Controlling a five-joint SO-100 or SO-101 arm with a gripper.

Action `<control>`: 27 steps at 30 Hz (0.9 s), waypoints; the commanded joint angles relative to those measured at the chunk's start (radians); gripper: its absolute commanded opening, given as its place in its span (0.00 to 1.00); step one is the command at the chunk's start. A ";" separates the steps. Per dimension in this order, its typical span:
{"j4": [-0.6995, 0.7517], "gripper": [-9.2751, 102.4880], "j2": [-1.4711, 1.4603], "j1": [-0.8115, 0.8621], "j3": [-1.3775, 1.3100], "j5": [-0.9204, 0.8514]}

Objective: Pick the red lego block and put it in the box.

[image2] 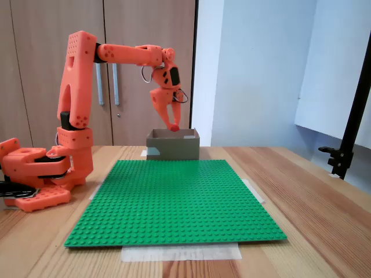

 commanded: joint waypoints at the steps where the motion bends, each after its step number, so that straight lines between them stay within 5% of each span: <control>1: 0.015 0.08 -0.018 -0.008 -0.074 -0.005; 19: 0.002 0.09 -0.054 -0.021 -0.075 -0.020; 27: 0.003 0.17 -0.035 -0.025 -0.049 -0.031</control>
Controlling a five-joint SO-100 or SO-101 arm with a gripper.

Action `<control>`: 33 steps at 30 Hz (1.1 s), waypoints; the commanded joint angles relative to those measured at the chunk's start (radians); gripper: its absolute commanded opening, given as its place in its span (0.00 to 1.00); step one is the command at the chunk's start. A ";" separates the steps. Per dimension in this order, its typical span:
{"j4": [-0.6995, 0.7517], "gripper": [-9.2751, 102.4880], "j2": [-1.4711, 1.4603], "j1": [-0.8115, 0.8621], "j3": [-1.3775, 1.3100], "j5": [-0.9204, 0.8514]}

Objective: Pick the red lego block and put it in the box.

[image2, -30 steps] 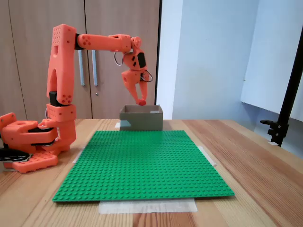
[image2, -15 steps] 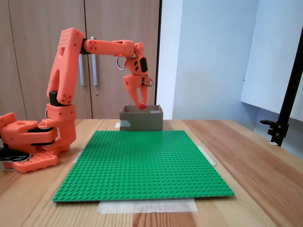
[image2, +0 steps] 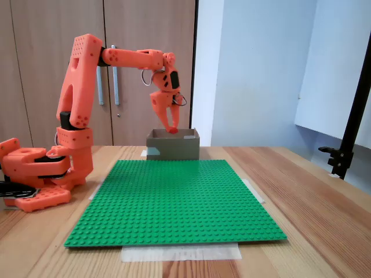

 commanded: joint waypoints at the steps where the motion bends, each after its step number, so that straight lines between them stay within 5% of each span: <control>1: 0.000 0.17 0.029 0.000 -0.008 -0.012; 6: -0.023 0.15 0.071 0.002 0.054 -0.049; 17: -0.054 0.35 0.215 0.018 0.187 -0.071; 23: -0.130 0.33 0.341 0.035 0.313 -0.106; 33: -0.360 0.08 0.738 0.123 0.709 -0.235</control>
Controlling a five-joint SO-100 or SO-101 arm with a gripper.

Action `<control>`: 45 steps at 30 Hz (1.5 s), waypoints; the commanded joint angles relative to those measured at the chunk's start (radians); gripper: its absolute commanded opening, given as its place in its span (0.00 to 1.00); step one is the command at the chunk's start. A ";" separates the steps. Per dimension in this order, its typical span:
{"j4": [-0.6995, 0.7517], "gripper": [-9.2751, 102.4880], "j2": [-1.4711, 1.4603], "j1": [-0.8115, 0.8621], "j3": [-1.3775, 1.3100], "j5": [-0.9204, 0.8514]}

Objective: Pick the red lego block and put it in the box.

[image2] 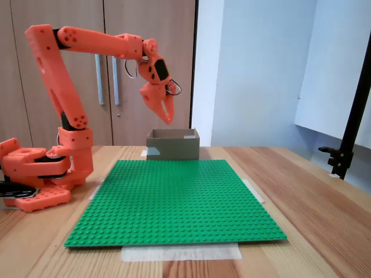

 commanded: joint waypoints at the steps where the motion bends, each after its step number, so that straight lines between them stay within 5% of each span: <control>1: -0.087 0.08 0.175 0.038 0.101 -0.023; 28: -0.311 0.08 0.729 0.548 0.733 0.021; 45: -0.173 0.08 0.977 0.666 0.890 0.005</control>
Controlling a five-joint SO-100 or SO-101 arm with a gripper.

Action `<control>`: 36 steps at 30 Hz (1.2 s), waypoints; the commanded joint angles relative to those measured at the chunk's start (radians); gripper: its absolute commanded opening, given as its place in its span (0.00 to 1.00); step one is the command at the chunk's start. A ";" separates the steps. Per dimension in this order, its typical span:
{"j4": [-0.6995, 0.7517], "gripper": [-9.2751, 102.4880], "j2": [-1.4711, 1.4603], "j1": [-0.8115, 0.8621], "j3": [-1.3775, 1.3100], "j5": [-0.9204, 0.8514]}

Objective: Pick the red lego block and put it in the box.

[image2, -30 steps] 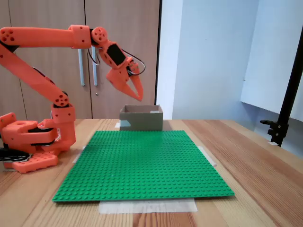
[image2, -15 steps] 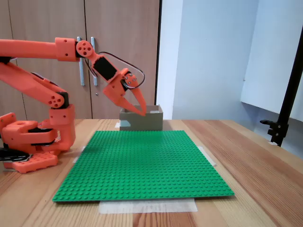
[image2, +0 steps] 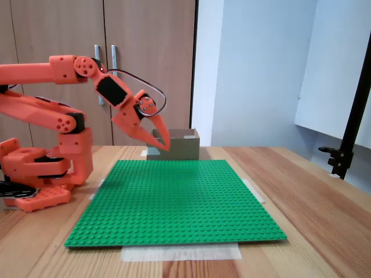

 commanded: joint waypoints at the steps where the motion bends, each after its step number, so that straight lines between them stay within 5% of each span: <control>1: 0.035 0.08 0.037 0.034 0.003 -0.009; 36: -0.074 0.08 0.295 0.048 0.428 -0.067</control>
